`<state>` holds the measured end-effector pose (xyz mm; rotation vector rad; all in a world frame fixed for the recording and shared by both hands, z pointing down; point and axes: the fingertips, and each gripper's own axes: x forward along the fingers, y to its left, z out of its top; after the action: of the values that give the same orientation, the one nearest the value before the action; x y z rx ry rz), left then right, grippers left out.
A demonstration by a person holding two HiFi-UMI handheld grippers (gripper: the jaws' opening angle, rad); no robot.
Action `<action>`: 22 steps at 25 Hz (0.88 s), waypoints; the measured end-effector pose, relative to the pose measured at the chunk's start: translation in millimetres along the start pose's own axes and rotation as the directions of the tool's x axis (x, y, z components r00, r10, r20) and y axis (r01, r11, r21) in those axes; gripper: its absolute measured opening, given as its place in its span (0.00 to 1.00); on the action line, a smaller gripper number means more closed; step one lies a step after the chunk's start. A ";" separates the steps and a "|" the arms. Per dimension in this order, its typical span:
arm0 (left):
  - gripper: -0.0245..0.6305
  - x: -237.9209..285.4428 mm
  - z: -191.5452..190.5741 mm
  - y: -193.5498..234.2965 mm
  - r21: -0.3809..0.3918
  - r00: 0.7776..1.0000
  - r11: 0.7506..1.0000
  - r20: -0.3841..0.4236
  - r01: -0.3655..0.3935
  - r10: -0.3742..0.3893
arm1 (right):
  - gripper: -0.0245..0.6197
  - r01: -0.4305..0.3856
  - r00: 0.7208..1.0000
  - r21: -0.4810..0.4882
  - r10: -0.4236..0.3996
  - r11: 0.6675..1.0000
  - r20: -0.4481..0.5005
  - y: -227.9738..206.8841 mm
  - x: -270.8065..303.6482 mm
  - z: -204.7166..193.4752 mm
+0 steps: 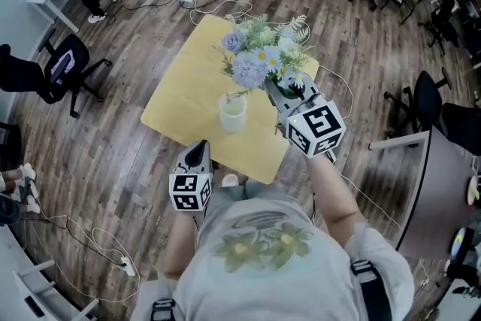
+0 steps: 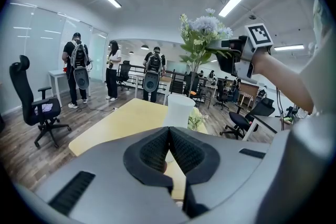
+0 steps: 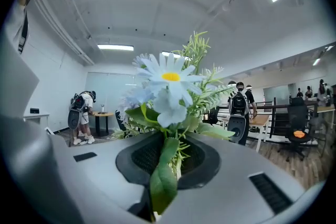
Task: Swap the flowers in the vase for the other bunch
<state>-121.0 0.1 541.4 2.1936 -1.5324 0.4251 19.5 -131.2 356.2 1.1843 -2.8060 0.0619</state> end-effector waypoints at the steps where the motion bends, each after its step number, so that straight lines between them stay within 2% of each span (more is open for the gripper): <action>1: 0.06 0.7 -0.8 0.0 -0.001 1.000 1.000 -0.002 -0.001 0.001 | 0.16 0.006 1.000 0.006 -0.006 1.000 -0.019 -3.0 1.4 -6.3; 22: 0.06 20.9 2.7 12.2 -0.027 0.999 0.999 -0.027 -0.044 0.043 | 0.16 0.033 0.968 0.118 -0.003 0.993 -0.249 -50.0 42.5 -102.0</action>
<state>-125.3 -21.7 551.2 2.1289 -1.5648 0.4424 33.1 -188.7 462.1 1.1364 -2.6026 0.3586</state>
